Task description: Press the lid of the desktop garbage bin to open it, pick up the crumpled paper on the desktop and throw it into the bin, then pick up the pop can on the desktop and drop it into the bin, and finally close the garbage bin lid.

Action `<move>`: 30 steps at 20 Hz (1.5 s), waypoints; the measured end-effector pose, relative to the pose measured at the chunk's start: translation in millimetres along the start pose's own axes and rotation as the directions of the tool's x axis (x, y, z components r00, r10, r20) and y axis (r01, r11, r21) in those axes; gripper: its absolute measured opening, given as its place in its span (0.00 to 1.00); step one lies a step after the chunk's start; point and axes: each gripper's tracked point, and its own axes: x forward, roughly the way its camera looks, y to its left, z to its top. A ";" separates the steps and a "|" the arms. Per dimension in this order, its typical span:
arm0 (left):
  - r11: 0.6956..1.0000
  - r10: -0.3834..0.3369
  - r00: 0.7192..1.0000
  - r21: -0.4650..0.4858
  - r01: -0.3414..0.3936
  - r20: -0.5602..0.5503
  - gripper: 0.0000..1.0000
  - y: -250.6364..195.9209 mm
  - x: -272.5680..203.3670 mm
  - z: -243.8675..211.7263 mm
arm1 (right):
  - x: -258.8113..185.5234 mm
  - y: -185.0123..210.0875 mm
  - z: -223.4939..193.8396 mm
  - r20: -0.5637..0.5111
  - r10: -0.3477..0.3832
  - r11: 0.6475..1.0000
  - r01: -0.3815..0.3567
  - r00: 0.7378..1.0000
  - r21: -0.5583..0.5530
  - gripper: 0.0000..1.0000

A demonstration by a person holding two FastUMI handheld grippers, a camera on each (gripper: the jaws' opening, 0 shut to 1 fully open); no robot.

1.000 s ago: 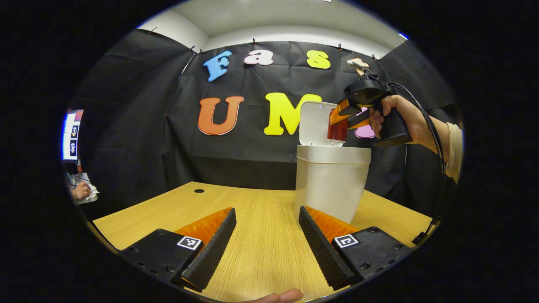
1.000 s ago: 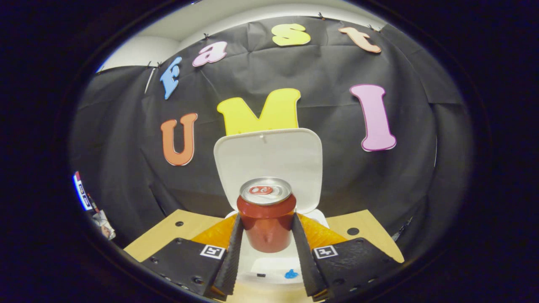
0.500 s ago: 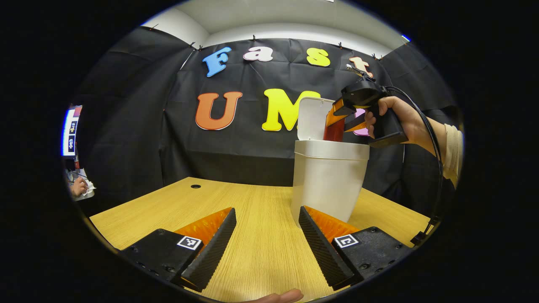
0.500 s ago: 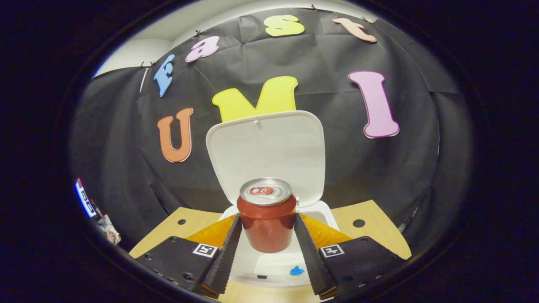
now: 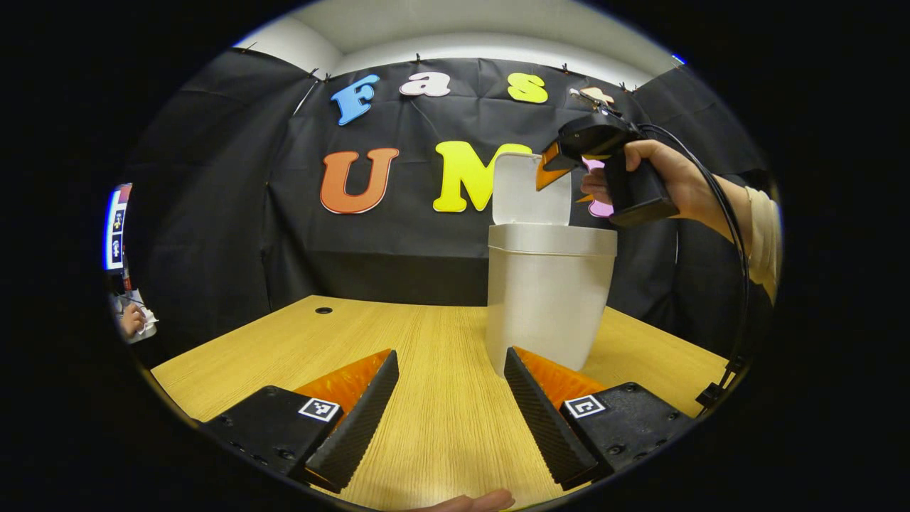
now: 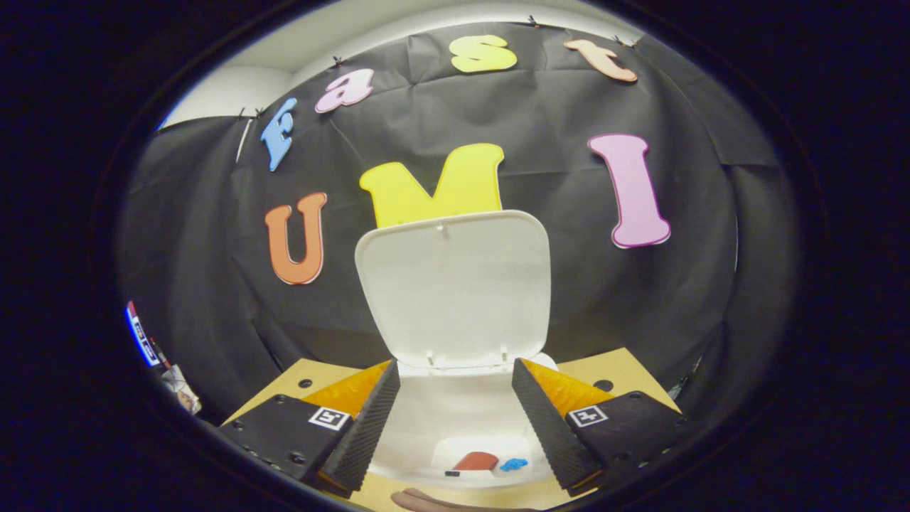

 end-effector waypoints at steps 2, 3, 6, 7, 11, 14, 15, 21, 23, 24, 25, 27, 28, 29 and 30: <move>1.000 0.003 1.000 0.006 -0.003 -0.007 0.99 2.9 -0.3 -0.4 | -8.4 9.0 23.0 0.047 0.026 1.000 -0.026 0.999 0.002 0.95; 1.000 0.011 1.000 0.011 -0.011 -0.007 0.99 5.8 -1.2 -0.4 | -10.5 15.3 36.8 0.071 0.041 0.999 -0.041 0.997 -0.001 0.95; 1.000 0.009 1.000 0.024 -0.009 0.007 0.99 11.6 -3.6 1.7 | -11.4 24.8 88.0 0.181 0.039 0.998 -0.030 0.983 -0.052 0.95; 1.000 0.012 1.000 0.026 -0.012 0.007 0.99 15.6 -3.6 -0.1 | -11.4 30.1 105.1 0.227 0.052 0.998 -0.043 0.972 -0.046 0.95; 1.000 0.001 0.999 0.009 -0.001 -0.051 0.99 21.1 -2.3 -21.6 | 7.0 48.5 132.3 0.283 0.075 0.996 -0.084 0.956 0.020 0.94; 1.000 0.015 0.999 -0.007 -0.015 -0.051 0.99 29.8 -3.4 -25.6 | 32.1 39.1 138.6 0.291 0.016 0.999 -0.004 0.957 -0.043 0.94; 1.000 0.015 0.999 -0.016 -0.015 -0.048 0.99 31.4 -2.9 -25.6 | 41.2 34.4 141.3 0.299 -0.006 0.998 0.025 0.954 -0.058 0.95; 0.999 0.019 0.998 -0.046 -0.022 -0.054 0.98 38.2 -0.2 -31.1 | 63.6 26.2 110.3 0.193 -0.081 0.974 0.119 0.978 -0.191 0.94; 0.999 0.010 0.997 -0.045 -0.014 -0.074 0.95 34.0 -2.0 -35.8 | 57.5 25.5 101.8 0.177 -0.102 0.951 0.148 0.979 -0.271 0.96; 0.999 0.010 0.998 -0.040 -0.013 -0.069 0.95 31.8 -3.4 -34.7 | 53.4 26.0 99.4 0.175 -0.109 0.940 0.159 0.978 -0.303 0.97; 0.999 0.008 0.998 -0.036 -0.011 -0.064 0.95 29.6 -3.5 -34.3 | 50.3 25.1 95.5 0.166 -0.119 0.930 0.169 0.979 -0.326 0.99; 0.999 -0.003 0.997 -0.038 0.000 -0.073 0.95 23.8 -2.6 -36.9 | 43.1 29.2 94.3 0.163 -0.106 0.927 0.156 0.981 -0.340 1.00; 0.999 -0.005 0.997 -0.037 0.002 -0.076 0.95 21.8 -3.1 -36.1 | 41.8 32.9 95.6 0.158 -0.084 0.937 0.132 0.984 -0.323 0.99; 0.999 -0.003 0.997 -0.035 0.001 -0.074 0.95 21.5 -3.9 -35.3 | 38.1 33.9 100.8 0.167 -0.065 0.949 0.112 0.984 -0.295 0.98; 0.999 -0.003 0.998 -0.035 0.000 -0.069 0.95 21.9 -4.4 -34.0 | 35.9 36.3 107.5 0.185 -0.034 0.964 0.081 0.982 -0.254 0.97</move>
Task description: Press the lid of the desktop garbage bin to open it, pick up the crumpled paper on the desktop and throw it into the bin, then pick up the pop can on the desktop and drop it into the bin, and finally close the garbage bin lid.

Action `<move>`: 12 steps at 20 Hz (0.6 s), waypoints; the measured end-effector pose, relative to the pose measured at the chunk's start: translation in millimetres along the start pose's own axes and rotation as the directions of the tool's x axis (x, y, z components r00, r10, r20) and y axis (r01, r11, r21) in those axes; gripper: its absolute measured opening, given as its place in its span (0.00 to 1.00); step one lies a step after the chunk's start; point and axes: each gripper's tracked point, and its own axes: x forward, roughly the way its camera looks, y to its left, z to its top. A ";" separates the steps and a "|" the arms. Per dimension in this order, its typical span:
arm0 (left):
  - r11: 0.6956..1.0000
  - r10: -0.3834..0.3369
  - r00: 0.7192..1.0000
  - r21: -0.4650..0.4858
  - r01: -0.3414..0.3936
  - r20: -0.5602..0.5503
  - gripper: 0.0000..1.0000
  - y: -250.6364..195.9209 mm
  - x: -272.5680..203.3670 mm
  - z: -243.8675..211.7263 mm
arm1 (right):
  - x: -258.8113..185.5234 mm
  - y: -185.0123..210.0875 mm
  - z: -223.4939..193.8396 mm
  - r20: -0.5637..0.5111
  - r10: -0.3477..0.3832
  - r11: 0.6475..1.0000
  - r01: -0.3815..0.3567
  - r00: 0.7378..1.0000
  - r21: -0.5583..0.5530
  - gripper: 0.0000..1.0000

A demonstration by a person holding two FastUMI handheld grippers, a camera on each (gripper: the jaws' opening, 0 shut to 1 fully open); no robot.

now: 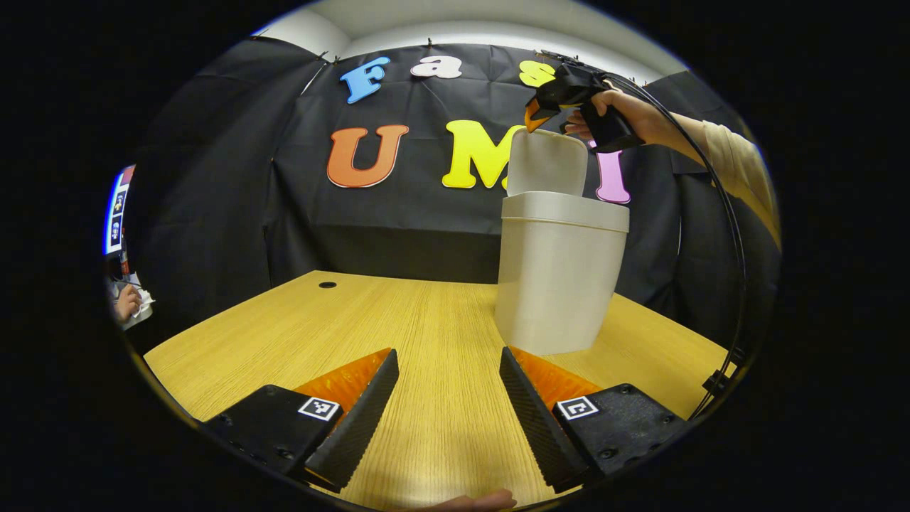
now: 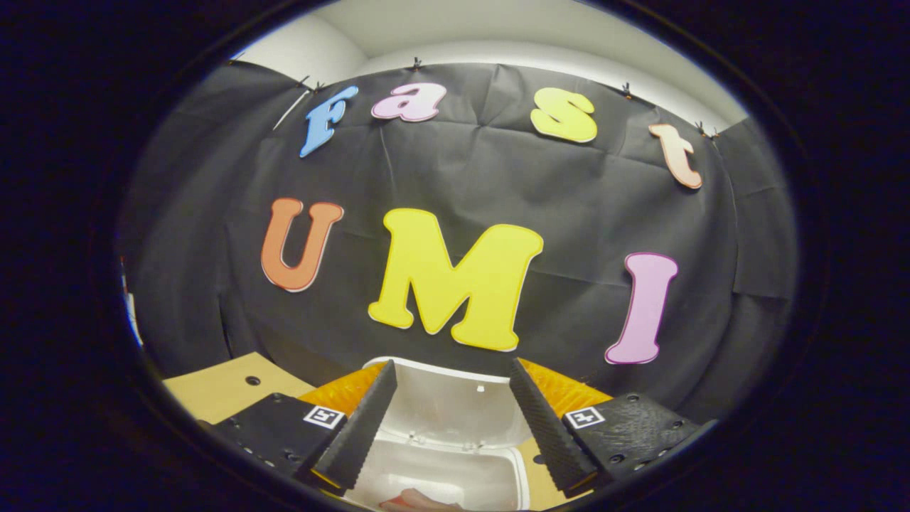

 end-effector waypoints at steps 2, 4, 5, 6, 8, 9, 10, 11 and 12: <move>1.000 0.000 1.000 -0.001 0.000 0.004 0.95 1.9 -0.5 1.4 | 2.4 -10.8 16.3 0.053 -0.012 0.995 0.007 0.999 0.096 0.97; 1.000 0.012 1.000 0.003 -0.012 0.020 0.95 10.1 -1.4 3.9 | 16.1 -23.8 26.6 0.091 -0.057 0.989 0.043 0.994 0.144 0.92; 1.000 0.021 0.999 0.004 -0.021 0.027 0.95 15.9 -1.5 5.0 | 24.9 -25.3 27.6 0.103 -0.069 0.987 0.053 0.992 0.149 0.94; 1.000 0.028 0.999 0.003 -0.028 0.033 0.95 21.1 -2.5 5.1 | 34.0 -26.6 25.4 0.098 -0.084 0.987 0.070 0.992 0.143 0.96; 0.999 0.035 0.998 -0.016 -0.034 0.048 0.95 29.3 -1.9 4.9 | 50.1 -30.1 16.9 0.075 -0.112 0.987 0.102 0.991 0.124 0.95; 0.999 0.033 0.998 -0.032 -0.032 0.050 0.95 32.2 -0.2 2.3 | 56.6 -31.3 10.5 0.058 -0.124 0.987 0.116 0.991 0.113 0.95; 0.999 0.029 0.999 -0.047 -0.027 0.045 0.95 33.7 0.3 -0.5 | 59.7 -30.0 1.9 0.038 -0.117 0.988 0.113 0.992 0.106 0.95; 0.998 0.027 0.999 -0.054 -0.025 0.032 0.95 34.9 1.2 -4.0 | 60.4 -28.5 2.3 0.035 -0.106 0.986 0.100 0.994 0.133 0.96; 0.998 0.028 0.999 -0.055 -0.026 0.021 0.95 36.2 1.2 -6.6 | 59.1 -28.0 0.0 0.021 -0.092 0.982 0.088 0.996 0.169 0.98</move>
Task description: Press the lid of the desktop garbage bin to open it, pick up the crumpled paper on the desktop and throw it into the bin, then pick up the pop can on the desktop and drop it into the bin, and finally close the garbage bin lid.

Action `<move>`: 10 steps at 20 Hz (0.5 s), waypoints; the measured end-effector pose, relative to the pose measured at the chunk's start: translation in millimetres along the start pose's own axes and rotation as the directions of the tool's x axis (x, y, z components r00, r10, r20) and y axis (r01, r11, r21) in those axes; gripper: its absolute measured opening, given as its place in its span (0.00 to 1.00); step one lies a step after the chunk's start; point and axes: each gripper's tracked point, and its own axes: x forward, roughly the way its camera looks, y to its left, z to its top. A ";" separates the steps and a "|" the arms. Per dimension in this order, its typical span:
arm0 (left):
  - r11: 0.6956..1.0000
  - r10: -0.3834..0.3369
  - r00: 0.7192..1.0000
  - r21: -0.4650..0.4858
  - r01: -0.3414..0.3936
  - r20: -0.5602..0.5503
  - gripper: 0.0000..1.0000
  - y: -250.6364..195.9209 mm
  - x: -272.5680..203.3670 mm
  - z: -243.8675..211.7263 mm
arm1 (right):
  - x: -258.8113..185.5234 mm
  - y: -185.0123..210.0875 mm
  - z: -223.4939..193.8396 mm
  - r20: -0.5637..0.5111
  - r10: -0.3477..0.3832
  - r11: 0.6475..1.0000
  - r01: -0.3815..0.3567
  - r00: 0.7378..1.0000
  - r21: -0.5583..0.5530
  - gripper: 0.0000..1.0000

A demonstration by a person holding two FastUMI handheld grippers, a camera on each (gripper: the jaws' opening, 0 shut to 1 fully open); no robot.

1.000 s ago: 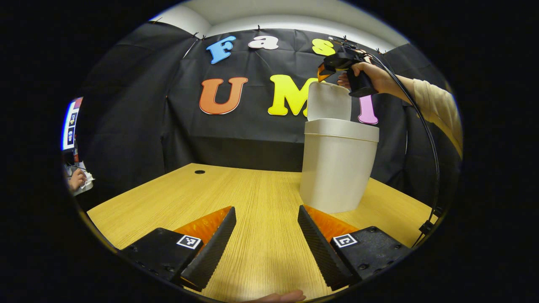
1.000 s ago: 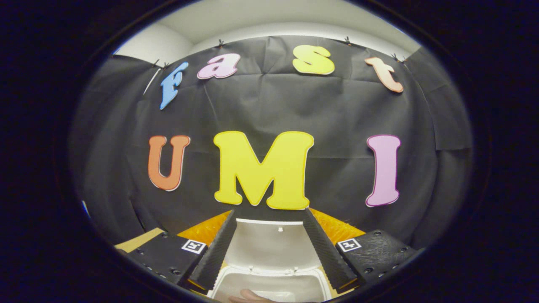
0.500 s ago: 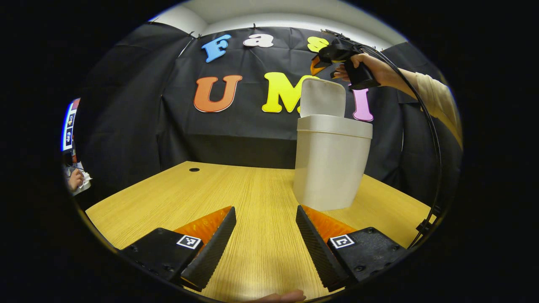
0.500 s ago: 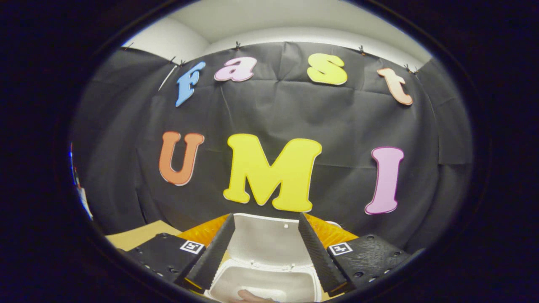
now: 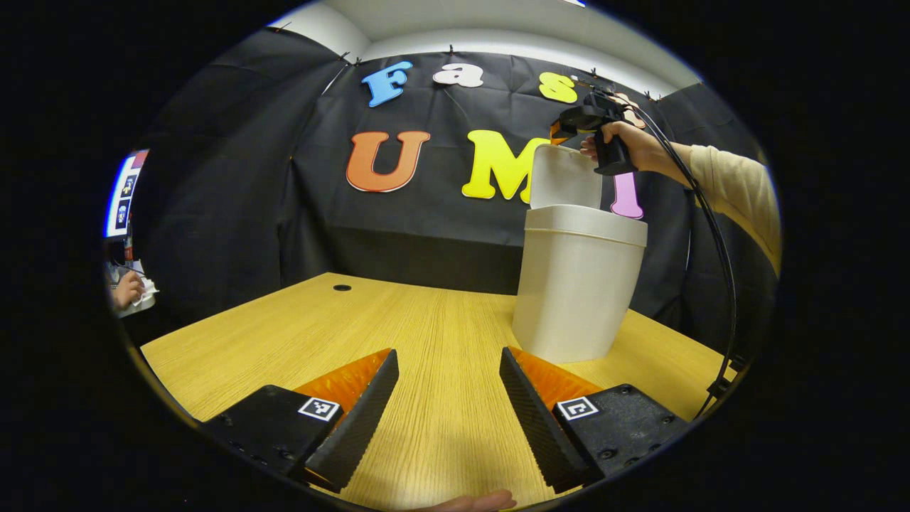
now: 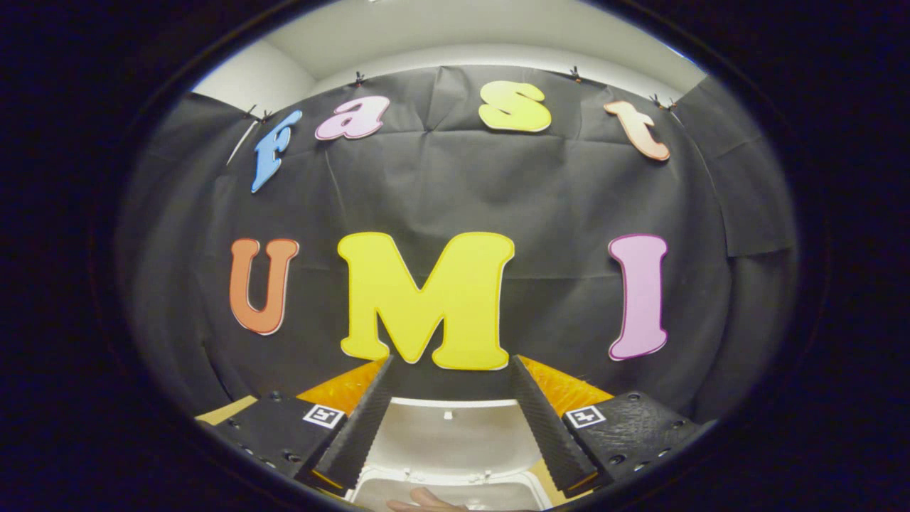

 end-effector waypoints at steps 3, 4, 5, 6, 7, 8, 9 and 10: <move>1.000 0.007 1.000 0.028 -0.007 -0.010 0.95 -2.9 -1.7 -0.3 | -17.8 -1.1 -3.2 -0.026 0.016 1.000 -0.016 1.000 -0.006 0.96; 0.999 0.002 1.000 0.037 -0.002 -0.001 0.95 -6.9 -3.2 2.4 | -25.2 -0.2 -5.3 -0.038 0.017 1.000 -0.017 0.999 -0.002 0.96; 0.999 -0.010 1.000 0.040 0.010 0.010 0.95 -14.7 -3.1 5.7 | -32.8 -0.8 -8.2 -0.046 0.017 1.000 -0.017 0.999 -0.001 0.96; 0.999 -0.026 1.000 0.035 0.025 0.010 0.95 -21.2 -2.7 4.5 | -41.8 0.1 -11.3 -0.055 0.024 1.000 -0.025 0.998 -0.005 0.97; 0.999 -0.036 0.999 0.030 0.036 0.006 0.95 -26.8 -1.8 1.8 | -49.2 1.1 -17.8 -0.076 0.036 0.999 -0.036 0.996 -0.005 0.97; 0.999 -0.038 0.999 0.024 0.037 0.002 0.95 -31.0 -1.3 -0.1 | -56.4 -0.3 -29.6 -0.104 0.040 0.999 -0.041 0.994 0.001 0.96; 0.999 -0.038 0.999 0.023 0.038 0.000 0.95 -33.8 -0.1 -1.6 | -63.1 -2.4 -38.5 -0.129 0.043 0.999 -0.042 0.991 0.006 0.96; 0.999 -0.036 0.999 0.024 0.036 -0.009 0.95 -37.5 0.4 -3.9 | -70.3 -4.2 -49.7 -0.156 0.048 0.999 -0.048 0.987 0.005 0.96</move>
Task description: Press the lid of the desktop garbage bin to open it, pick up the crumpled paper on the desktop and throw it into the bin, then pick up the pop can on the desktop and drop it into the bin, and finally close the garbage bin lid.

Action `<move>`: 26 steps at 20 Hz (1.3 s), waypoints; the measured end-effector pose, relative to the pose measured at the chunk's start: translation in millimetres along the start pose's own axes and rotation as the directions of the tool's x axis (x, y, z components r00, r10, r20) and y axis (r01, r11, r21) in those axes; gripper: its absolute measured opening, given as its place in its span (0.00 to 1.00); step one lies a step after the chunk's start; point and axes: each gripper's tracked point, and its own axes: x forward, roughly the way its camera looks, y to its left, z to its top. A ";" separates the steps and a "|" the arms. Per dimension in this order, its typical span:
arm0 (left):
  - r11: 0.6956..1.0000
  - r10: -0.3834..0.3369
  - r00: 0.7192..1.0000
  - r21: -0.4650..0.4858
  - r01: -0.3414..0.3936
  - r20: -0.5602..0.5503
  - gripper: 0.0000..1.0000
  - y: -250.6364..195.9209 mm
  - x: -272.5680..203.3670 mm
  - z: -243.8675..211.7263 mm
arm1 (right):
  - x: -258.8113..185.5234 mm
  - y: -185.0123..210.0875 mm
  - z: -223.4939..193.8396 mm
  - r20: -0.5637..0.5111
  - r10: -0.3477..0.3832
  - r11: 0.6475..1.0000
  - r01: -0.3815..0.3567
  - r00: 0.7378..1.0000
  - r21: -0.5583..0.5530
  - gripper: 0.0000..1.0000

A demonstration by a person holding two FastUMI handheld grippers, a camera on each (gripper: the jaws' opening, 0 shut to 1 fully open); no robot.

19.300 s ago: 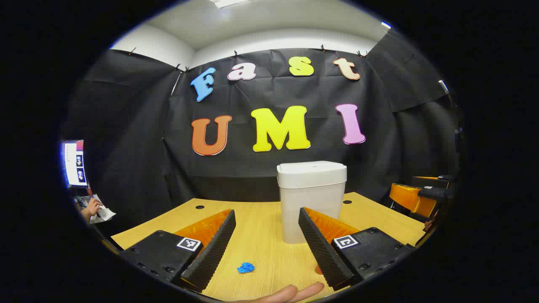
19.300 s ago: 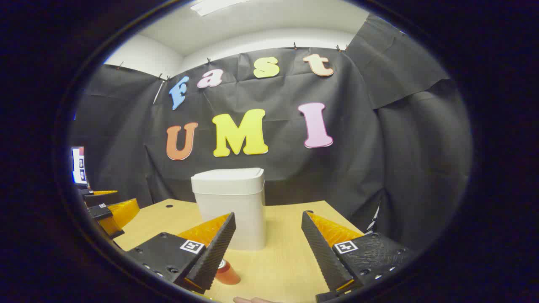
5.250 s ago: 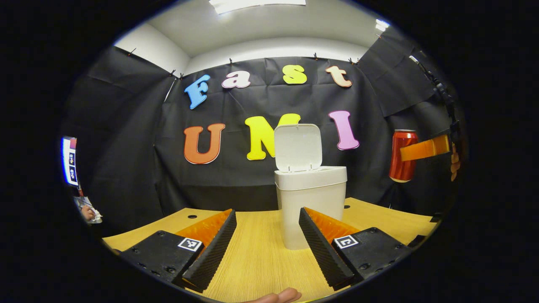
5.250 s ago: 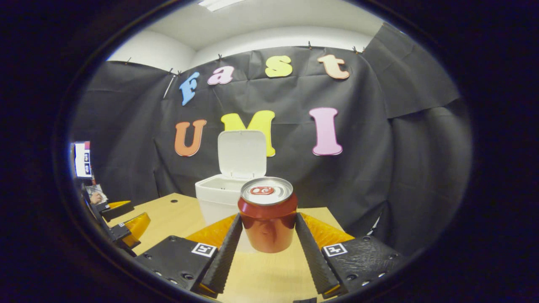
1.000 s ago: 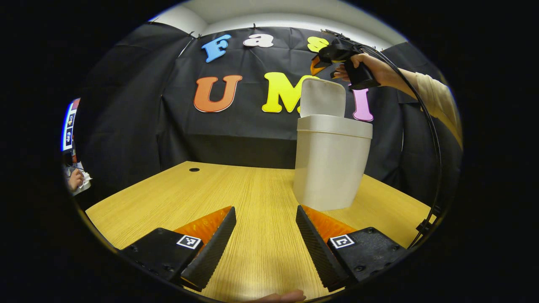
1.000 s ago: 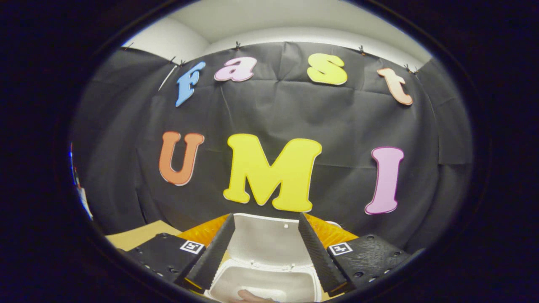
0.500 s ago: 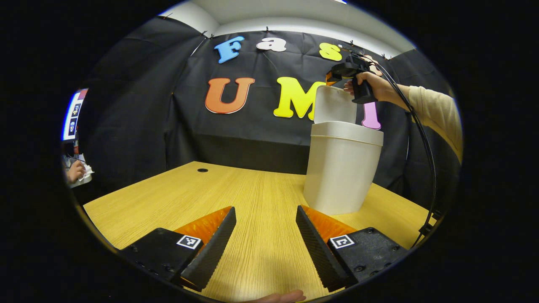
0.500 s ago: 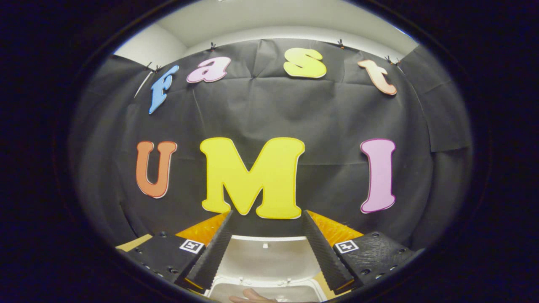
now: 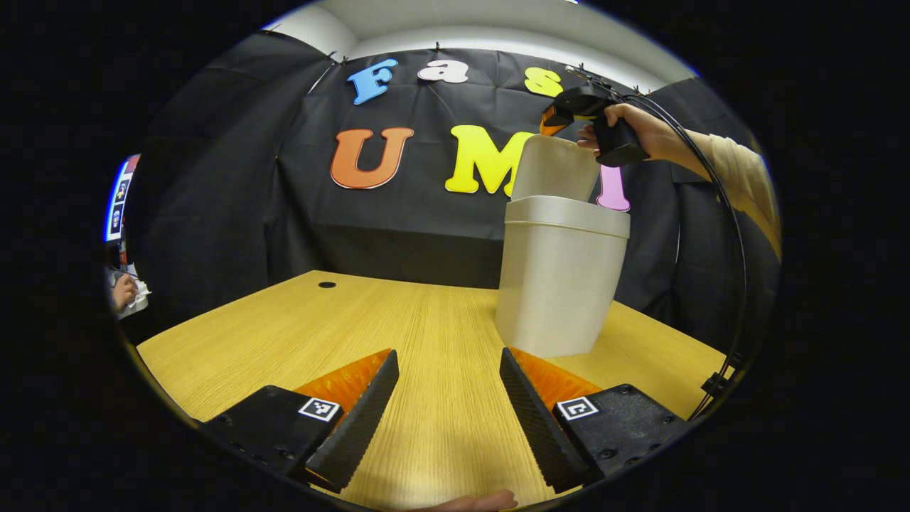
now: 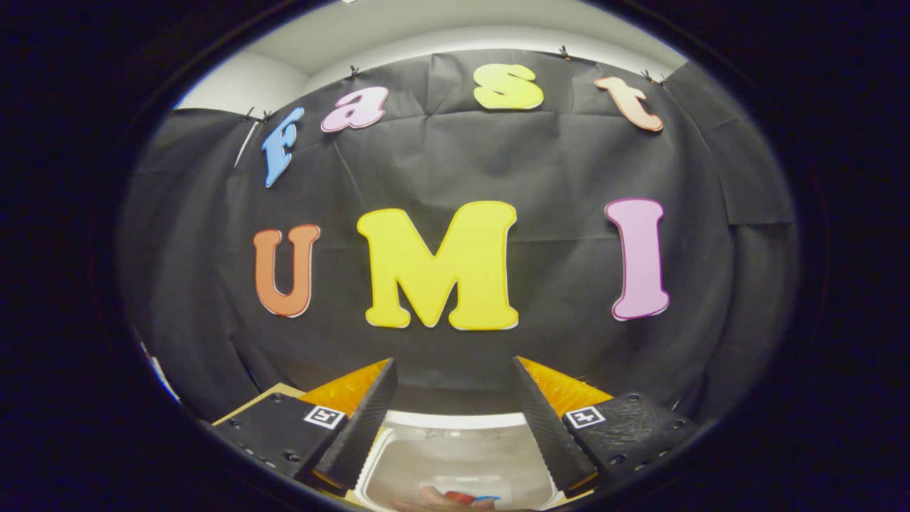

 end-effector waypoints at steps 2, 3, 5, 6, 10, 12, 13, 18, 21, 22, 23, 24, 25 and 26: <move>1.000 0.001 1.000 0.010 -0.001 -0.009 0.95 -7.0 1.0 -3.5 | -6.4 -4.5 -20.2 -0.051 0.013 1.000 -0.014 0.999 -0.008 0.96; 1.000 0.002 1.000 0.018 -0.002 -0.004 0.95 -10.2 1.1 -2.7 | -9.6 -7.1 -29.9 -0.075 0.025 1.000 -0.025 0.997 -0.004 0.96; 1.000 -0.008 1.000 0.030 0.008 -0.002 0.95 -18.2 1.3 -1.6 | -15.9 -20.5 -48.6 -0.129 0.012 1.000 -0.012 0.992 0.000 0.96; 0.999 -0.011 1.000 0.038 0.011 -0.004 0.95 -22.2 1.2 -1.6 | -18.2 -21.7 -56.5 -0.139 0.023 1.000 -0.023 0.990 0.002 0.94; 0.997 -0.024 1.000 0.073 0.024 -0.006 0.95 -34.8 5.4 -4.1 | -17.3 -27.5 -97.3 -0.221 0.062 0.998 -0.059 0.973 0.018 0.95; 0.996 -0.034 0.999 0.079 0.035 -0.017 0.95 -39.6 7.7 -8.9 | -20.1 -29.4 -112.9 -0.244 0.065 0.998 -0.062 0.967 0.020 0.97; 0.996 -0.037 0.999 0.080 0.038 -0.024 0.95 -40.7 8.8 -12.3 | -20.3 -28.9 -114.8 -0.238 0.059 0.998 -0.058 0.970 0.011 0.97; 0.993 -0.005 1.000 0.118 0.007 -0.017 0.95 -31.6 4.8 -9.4 | -26.9 -26.2 -137.1 -0.248 0.010 1.000 -0.015 0.969 -0.018 0.98; 0.994 -0.013 1.000 0.109 0.012 0.006 0.95 -30.6 3.6 -7.7 | -39.8 -25.8 -140.2 -0.216 -0.018 1.000 0.013 0.976 -0.024 0.95; 0.994 -0.016 1.000 0.106 0.015 0.003 0.95 -30.5 5.2 -9.4 | -46.0 -26.0 -139.6 -0.201 -0.024 1.000 0.021 0.979 -0.016 0.99; 0.994 -0.014 1.000 0.104 0.014 -0.001 0.95 -28.4 5.1 -11.2 | -51.6 -24.8 -140.8 -0.199 -0.029 1.000 0.028 0.979 -0.012 0.98; 0.995 -0.010 1.000 0.101 0.010 -0.008 0.95 -26.8 6.2 -13.7 | -56.6 -23.5 -142.5 -0.194 -0.034 0.999 0.032 0.980 -0.011 0.98; 0.995 -0.008 1.000 0.097 0.010 -0.019 0.95 -27.2 7.8 -17.1 | -60.4 -22.3 -142.4 -0.191 -0.038 0.999 0.036 0.981 -0.011 0.99; 0.996 -0.009 1.000 0.093 0.011 -0.027 0.95 -28.1 8.8 -20.1 | -64.1 -21.9 -143.9 -0.191 -0.039 0.999 0.037 0.981 -0.014 0.98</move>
